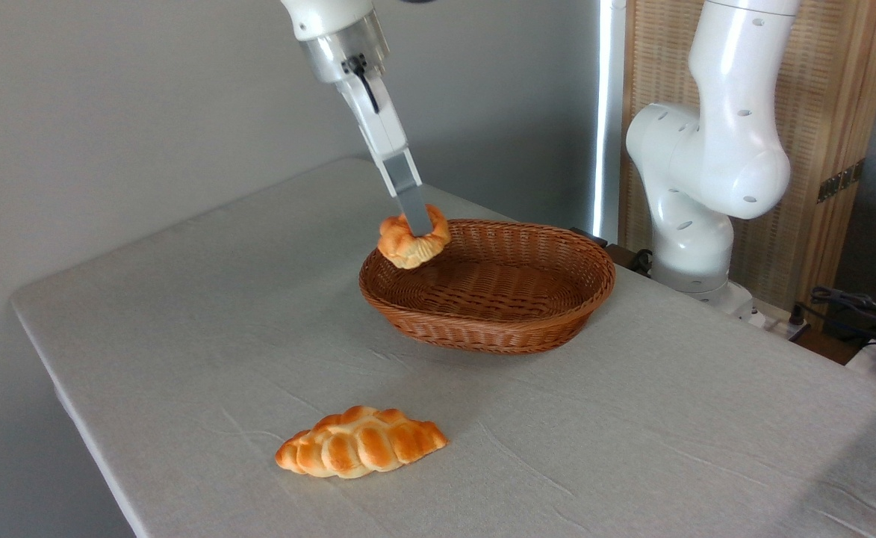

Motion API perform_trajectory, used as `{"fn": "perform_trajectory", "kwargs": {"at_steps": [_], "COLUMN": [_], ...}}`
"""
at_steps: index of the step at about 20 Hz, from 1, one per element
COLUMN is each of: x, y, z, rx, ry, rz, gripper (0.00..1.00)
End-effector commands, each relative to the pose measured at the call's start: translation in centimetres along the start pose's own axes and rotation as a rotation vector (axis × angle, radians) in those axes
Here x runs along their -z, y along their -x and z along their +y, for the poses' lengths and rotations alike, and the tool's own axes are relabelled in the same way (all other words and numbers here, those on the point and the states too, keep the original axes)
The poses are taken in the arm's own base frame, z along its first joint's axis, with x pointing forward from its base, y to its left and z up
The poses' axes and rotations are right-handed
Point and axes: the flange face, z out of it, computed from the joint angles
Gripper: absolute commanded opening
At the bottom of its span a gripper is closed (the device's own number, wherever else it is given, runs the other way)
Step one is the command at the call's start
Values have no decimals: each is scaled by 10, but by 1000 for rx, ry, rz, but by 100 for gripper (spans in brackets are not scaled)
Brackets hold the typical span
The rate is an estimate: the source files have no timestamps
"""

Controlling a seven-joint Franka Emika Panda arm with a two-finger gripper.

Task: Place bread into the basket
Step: 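Lift the roll and carry it over the wicker basket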

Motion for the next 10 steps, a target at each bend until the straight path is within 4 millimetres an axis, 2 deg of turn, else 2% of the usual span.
{"fn": "perform_trajectory", "kwargs": {"at_steps": [1,4,7,10], "x": [-25,-36,-51,-54], "y": [-12,-23,-29,-29], "z": [11,7,9,8], "rx": [-50,-47,-58,-60], "ry": [-10,-39,-29,-26], "rz": [4,43,32,29], "gripper": [80,89,92,95]}}
